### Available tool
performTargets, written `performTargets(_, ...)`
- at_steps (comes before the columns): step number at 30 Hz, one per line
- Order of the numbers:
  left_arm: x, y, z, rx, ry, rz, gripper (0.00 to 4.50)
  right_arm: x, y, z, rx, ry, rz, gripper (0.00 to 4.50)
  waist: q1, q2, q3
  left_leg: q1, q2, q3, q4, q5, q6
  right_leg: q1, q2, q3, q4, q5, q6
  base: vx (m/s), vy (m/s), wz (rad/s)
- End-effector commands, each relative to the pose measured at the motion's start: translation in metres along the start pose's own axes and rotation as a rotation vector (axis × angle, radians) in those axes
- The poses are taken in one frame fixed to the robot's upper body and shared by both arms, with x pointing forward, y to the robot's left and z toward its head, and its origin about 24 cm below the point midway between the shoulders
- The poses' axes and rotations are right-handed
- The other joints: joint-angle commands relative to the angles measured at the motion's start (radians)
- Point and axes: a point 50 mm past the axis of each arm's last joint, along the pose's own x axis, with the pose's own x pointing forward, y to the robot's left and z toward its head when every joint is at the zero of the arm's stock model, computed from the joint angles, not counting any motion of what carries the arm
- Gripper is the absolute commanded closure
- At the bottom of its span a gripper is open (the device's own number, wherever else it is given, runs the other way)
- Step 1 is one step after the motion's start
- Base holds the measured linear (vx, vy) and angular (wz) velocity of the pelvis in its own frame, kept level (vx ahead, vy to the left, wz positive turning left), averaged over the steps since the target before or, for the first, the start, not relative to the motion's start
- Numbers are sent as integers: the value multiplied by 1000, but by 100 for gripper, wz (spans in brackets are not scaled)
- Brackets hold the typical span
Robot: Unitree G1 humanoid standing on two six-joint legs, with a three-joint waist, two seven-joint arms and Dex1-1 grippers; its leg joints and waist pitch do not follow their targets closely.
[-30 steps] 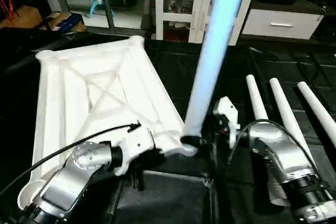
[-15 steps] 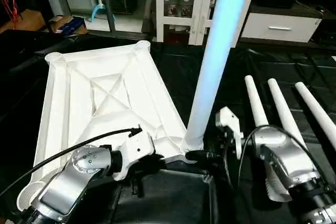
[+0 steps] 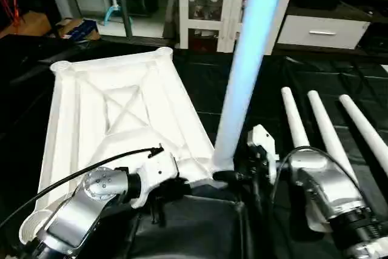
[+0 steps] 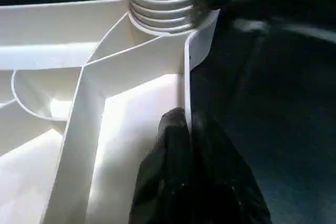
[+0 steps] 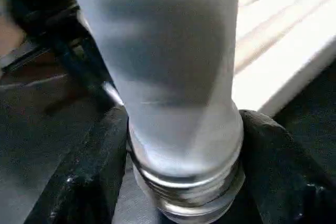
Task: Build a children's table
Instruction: Rotate leg to tighten
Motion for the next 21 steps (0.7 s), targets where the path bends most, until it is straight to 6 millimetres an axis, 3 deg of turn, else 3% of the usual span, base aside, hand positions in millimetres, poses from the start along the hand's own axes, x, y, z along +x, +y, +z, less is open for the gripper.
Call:
performTargets(1, 12, -1, -4, -33, 40, 26, 450, 6, -13, -5, 12, 29, -208, 173, -5, -1, -46, 6, 58, -30, -84, -272, 3, 37, -83, 50, -84, -430, -156, -53, -2, -9)
performTargets(2, 21, 7, -2, -56, 56, 107, 450, 16, -14, -13, 56, 41, -335, 174, -10, 0, -42, 14, 54, -35, -82, -325, -19, 29, -86, 45, -98, -540, -116, 0, 0, 0)
performTargets(6, 35, 16, 4, -98, 54, 189, 450, 32, -13, -19, 109, 45, -464, 175, -27, -3, -37, 27, 49, -39, -80, -415, -28, 17, -84, 36, -120, -645, -70, -26, 3, -2)
performTargets(7, 40, 19, 6, -111, 55, 214, 450, 38, -12, -19, 123, 44, -498, 175, -29, 2, -34, 30, 45, -41, -79, -434, -30, 13, -84, 32, -124, -674, -60, 0, 0, 0)
performTargets(9, 46, 22, 9, -121, 60, 239, 450, 48, -10, -18, 146, 37, -534, 175, -46, 9, -31, 53, 42, -54, -75, -540, -38, 11, -80, -5, -153, -740, -13, -66, 17, -4)
performTargets(10, 47, 23, 10, -123, 63, 245, 450, 51, -10, -17, 154, 33, -543, 175, -52, 14, -31, 53, 44, -59, -78, -565, -38, 17, -78, -14, -155, -721, -8, -69, 35, -5)
performTargets(11, 50, 25, 13, -135, 56, 254, 450, 57, -8, -13, 163, 16, -549, 175, -66, 35, -24, 46, 66, -78, -111, -692, -52, 43, -70, -40, -142, -603, -15, -36, 51, -4)
performTargets(12, 53, 25, 15, -144, 54, 258, 450, 63, -7, -10, 168, 0, -557, 175, -66, 40, -22, 38, 77, -84, -131, -743, -61, 57, -66, -42, -120, -539, -27, -36, 51, -4)
performTargets(13, 53, 25, 15, -144, 54, 258, 450, 63, -7, -10, 168, 0, -557, 178, -66, 40, -24, 24, 89, -92, -151, -778, -71, 77, -64, -35, -81, -453, -42, 0, 0, 0)
performTargets(14, 54, 26, 16, -140, 52, 255, 450, 69, -4, -2, 159, -33, -533, 178, -55, 39, -20, 14, 96, -81, -183, -837, -87, 82, -56, -28, -38, -361, -68, -86, 14, 2)
performTargets(15, 54, 27, 16, -138, 53, 254, 450, 70, -3, 1, 154, -47, -520, 178, -39, 31, -13, 12, 87, -50, -203, -871, -94, 74, -43, -28, -21, -435, -68, -86, 14, 2)
performTargets(16, 53, 26, 16, -136, 52, 252, 450, 70, -3, 2, 149, -56, -511, 178, -36, 6, -16, 56, 56, -24, -151, -804, -84, 22, -51, -19, -81, -630, -42, -40, -42, 19)
performTargets(17, 52, 26, 15, -134, 52, 249, 450, 68, -4, 5, 138, -75, -495, 178, -44, -28, -12, 158, -15, -14, 45, -534, -46, -86, -126, -34, -237, -1002, 32, -10, -70, 17)
performTargets(18, 52, 26, 15, -134, 52, 249, 450, 68, -4, 5, 138, -75, -495, 178, -49, -28, -18, 131, -20, -24, 64, -396, -16, -56, -162, -18, -239, -1066, 44, -10, -70, 17)
performTargets(19, 50, 26, 14, -130, 50, 243, 450, 66, -4, 6, 144, -92, -470, 178, -49, -19, -13, 70, -7, -40, 39, -313, 5, 12, -189, -16, -219, -1056, 58, 45, -9, -25)
performTargets(20, 47, 25, 11, -126, 47, 228, 450, 60, -5, 9, 144, -119, -436, 124, -43, 10, -15, 19, 29, -64, -35, -350, -2, 68, -153, -63, -183, -934, 91, 71, 65, -29)
performTargets(21, 47, 25, 11, -126, 46, 227, 450, 59, -5, 9, 144, -121, -434, 110, -51, 19, -25, 36, 45, -71, -52, -426, -16, 59, -124, -80, -169, -817, 82, 71, 65, -29)
